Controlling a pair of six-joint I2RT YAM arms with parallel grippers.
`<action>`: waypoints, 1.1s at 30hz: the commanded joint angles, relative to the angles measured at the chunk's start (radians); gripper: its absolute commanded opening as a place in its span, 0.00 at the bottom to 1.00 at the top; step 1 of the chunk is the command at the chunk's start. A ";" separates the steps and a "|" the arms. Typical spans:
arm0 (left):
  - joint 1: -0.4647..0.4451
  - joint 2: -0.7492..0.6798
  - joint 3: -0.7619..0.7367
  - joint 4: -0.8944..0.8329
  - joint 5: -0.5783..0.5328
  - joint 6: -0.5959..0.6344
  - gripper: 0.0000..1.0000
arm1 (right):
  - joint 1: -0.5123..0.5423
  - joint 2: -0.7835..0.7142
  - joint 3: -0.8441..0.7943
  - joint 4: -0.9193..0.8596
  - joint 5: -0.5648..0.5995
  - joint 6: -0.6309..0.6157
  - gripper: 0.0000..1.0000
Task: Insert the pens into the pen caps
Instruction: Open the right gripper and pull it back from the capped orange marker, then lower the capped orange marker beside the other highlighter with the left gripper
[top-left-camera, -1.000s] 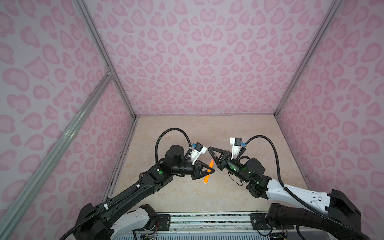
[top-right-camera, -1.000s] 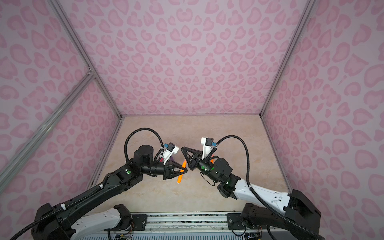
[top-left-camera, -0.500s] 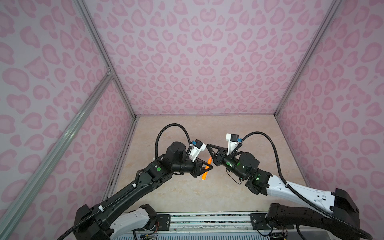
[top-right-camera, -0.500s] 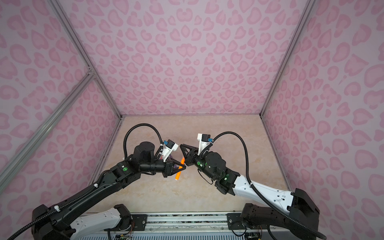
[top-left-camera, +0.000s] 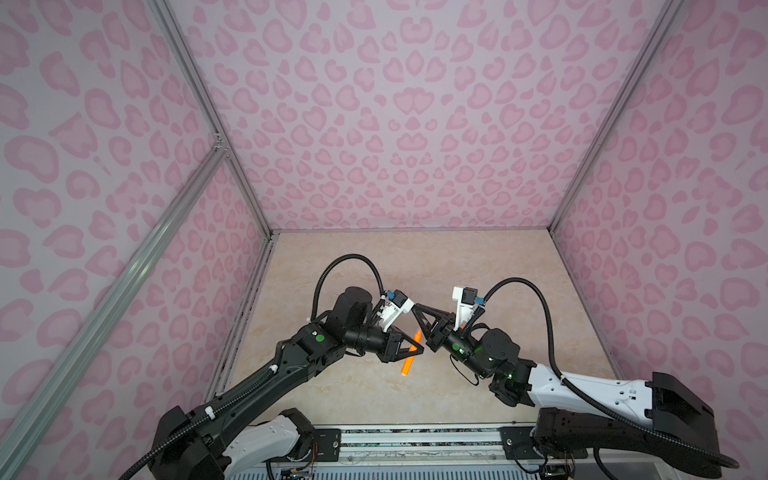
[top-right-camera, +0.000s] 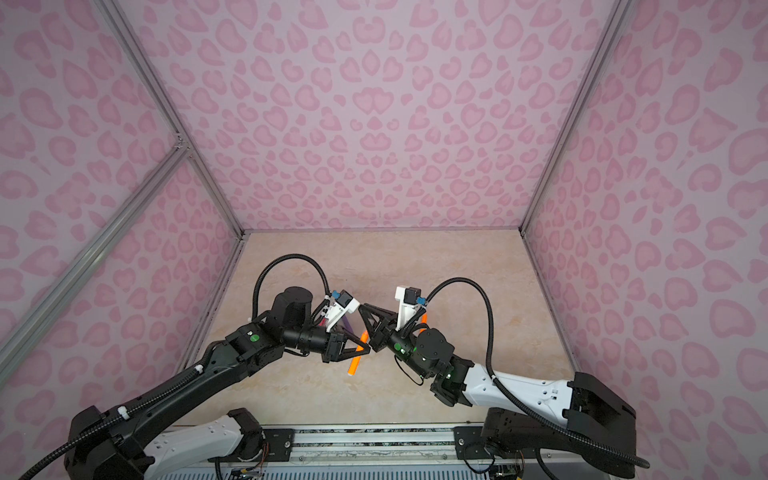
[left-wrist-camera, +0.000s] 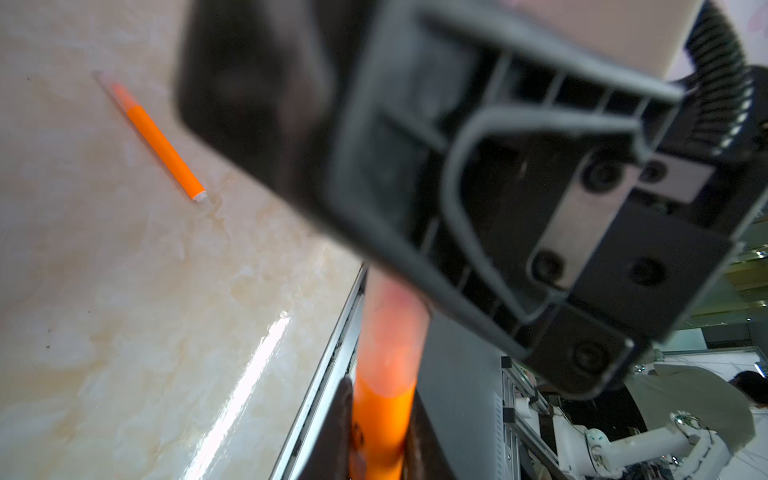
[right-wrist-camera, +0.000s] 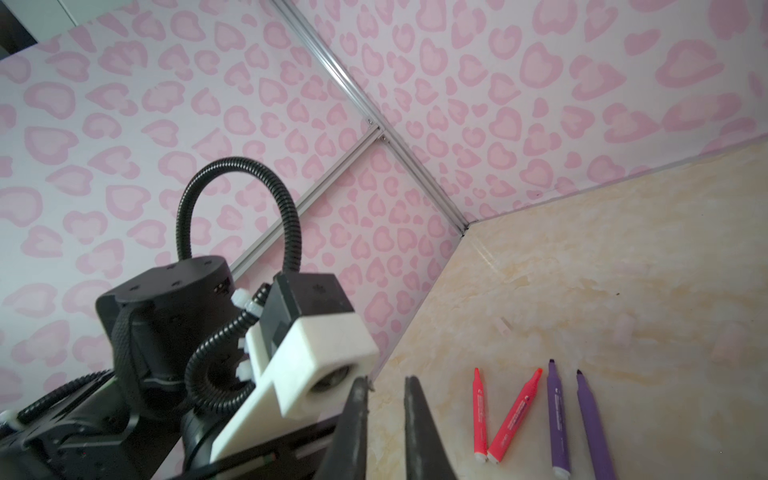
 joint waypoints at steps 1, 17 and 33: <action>0.047 -0.004 -0.009 0.391 -0.291 -0.174 0.04 | 0.055 0.021 -0.050 0.007 -0.408 -0.064 0.00; 0.074 -0.094 -0.038 0.263 -0.516 -0.089 0.04 | 0.057 -0.023 0.033 -0.290 -0.124 -0.086 0.40; 0.055 0.283 0.061 0.115 -0.747 -0.124 0.04 | -0.115 -0.266 0.128 -0.700 0.383 -0.056 0.81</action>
